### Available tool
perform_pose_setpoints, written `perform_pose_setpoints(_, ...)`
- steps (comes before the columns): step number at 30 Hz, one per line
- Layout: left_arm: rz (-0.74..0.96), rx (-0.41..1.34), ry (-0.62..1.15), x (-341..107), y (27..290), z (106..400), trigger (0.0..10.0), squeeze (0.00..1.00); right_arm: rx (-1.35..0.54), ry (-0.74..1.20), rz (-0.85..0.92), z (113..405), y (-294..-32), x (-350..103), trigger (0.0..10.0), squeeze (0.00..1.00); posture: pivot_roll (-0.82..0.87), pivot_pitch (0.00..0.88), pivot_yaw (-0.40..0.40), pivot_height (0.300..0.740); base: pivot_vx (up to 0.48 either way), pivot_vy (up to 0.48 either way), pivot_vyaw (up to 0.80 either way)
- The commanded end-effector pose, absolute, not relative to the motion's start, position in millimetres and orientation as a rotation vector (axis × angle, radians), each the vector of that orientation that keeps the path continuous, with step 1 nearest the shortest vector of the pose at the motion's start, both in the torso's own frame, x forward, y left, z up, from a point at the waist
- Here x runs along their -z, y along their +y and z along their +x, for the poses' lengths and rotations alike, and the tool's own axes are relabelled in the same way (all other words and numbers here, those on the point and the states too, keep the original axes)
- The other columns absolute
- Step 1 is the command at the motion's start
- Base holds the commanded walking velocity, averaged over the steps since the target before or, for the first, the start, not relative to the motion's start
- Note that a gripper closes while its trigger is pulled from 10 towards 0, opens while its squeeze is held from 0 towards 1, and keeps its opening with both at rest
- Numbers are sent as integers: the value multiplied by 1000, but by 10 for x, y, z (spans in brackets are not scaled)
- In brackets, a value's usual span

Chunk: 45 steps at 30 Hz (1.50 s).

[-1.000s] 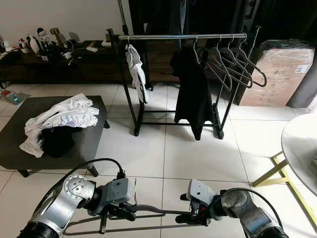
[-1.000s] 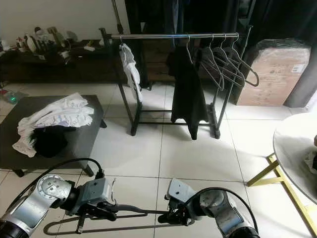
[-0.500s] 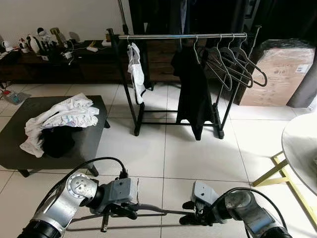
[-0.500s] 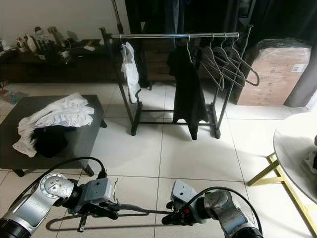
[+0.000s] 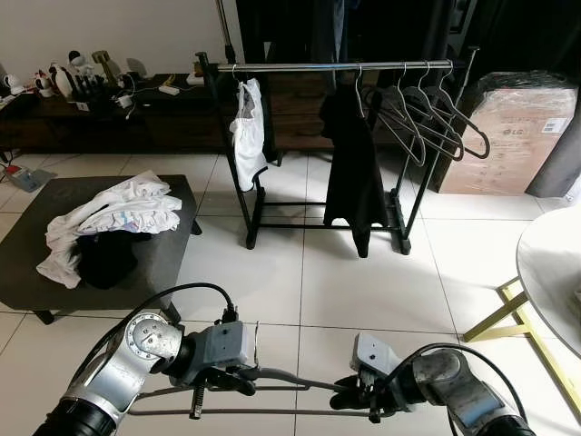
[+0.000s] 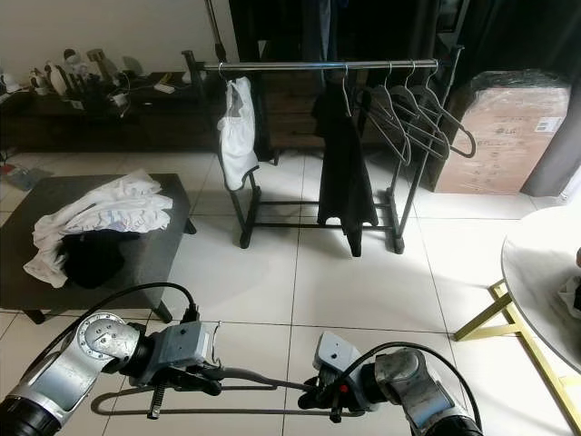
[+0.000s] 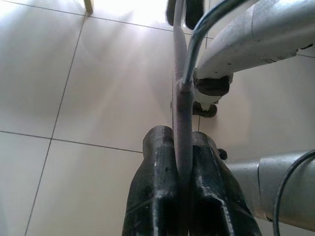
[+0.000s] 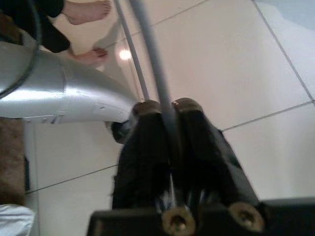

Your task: Hang hanger

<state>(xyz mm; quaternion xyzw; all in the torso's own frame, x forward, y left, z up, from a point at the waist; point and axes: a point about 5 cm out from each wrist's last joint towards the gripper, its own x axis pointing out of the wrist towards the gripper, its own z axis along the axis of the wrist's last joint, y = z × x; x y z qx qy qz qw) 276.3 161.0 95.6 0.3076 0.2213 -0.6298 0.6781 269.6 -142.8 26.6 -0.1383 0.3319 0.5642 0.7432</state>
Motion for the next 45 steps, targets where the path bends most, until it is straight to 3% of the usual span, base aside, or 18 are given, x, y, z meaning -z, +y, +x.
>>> perform_pose_setpoints(1, 695, 1422, 484, -976, 1604, 2773, 10000, 0, -1235, 727, -295, 2706, -1437, -269, 0, 0, -64, 124, 73, 740, 0, 0, 0)
perform_pose_setpoints(14, 662, 1476, 524, -998, 1651, 2692, 10000, 0, -1242, 730, -280, 2668, -1424, -229, 0, 0, -56, 131, 82, 740, 0, 0, 0)
perform_pose_setpoints(15, 632, 1493, 515, -1025, 1637, 2684, 10000, 475, -1241, 730, -280, 2676, -1435, -229, 0, 0, -55, 129, 81, 740, 0, 0, 0)
perform_pose_setpoints(16, 620, 1500, 513, -1036, 1633, 2681, 10000, 475, -1240, 730, -280, 2679, -1438, -229, 0, 0, -55, 128, 81, 740, 0, 0, 0)
perform_pose_setpoints(17, 607, 1511, 520, -1045, 1640, 2669, 10000, 1000, -1240, 730, -280, 2680, -1441, -229, 0, 0, -55, 128, 81, 740, 0, 0, 0)
perform_pose_setpoints(25, 578, 1566, 572, -1086, 1721, 2579, 10000, 1000, -1242, 731, -284, 2671, -1445, -214, 0, 0, -49, 126, 81, 740, 0, 0, 0)
perform_pose_setpoints(35, 589, 1667, 733, -1121, 2027, 2303, 10000, 1000, -1245, 745, -308, 2654, -1467, -176, 0, 0, -43, 126, 84, 740, 0, 0, 0)
perform_pose_setpoints(45, 674, 1603, 824, -961, 2121, 2165, 10000, 1000, -1244, 752, -307, 2649, -1459, -156, 0, 0, -35, 127, 87, 740, 0, 0, 0)
